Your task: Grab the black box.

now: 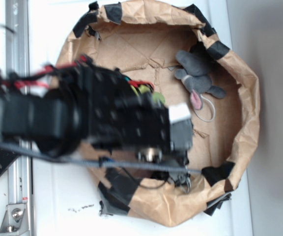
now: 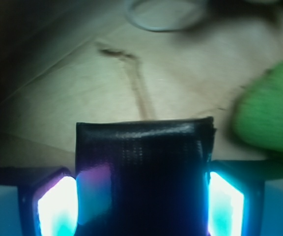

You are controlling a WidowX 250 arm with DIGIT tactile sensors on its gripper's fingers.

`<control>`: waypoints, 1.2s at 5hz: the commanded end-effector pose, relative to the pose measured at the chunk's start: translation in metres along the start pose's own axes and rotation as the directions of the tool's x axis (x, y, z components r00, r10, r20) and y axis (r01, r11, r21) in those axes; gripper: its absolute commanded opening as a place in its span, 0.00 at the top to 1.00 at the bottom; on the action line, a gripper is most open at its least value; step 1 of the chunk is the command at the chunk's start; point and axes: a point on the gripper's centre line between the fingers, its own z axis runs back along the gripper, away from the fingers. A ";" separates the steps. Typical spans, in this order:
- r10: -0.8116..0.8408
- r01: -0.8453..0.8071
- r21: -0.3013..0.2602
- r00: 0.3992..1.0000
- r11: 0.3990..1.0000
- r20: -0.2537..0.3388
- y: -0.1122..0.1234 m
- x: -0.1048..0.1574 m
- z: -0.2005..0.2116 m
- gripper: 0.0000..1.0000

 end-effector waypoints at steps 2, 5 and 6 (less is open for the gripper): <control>-0.155 0.165 -0.117 0.984 0.979 0.087 0.023 0.014 0.112 1.00; -0.475 0.482 -0.002 0.864 0.876 0.166 0.025 0.037 0.142 1.00; -0.481 0.480 0.041 0.875 0.876 0.053 0.029 0.030 0.127 1.00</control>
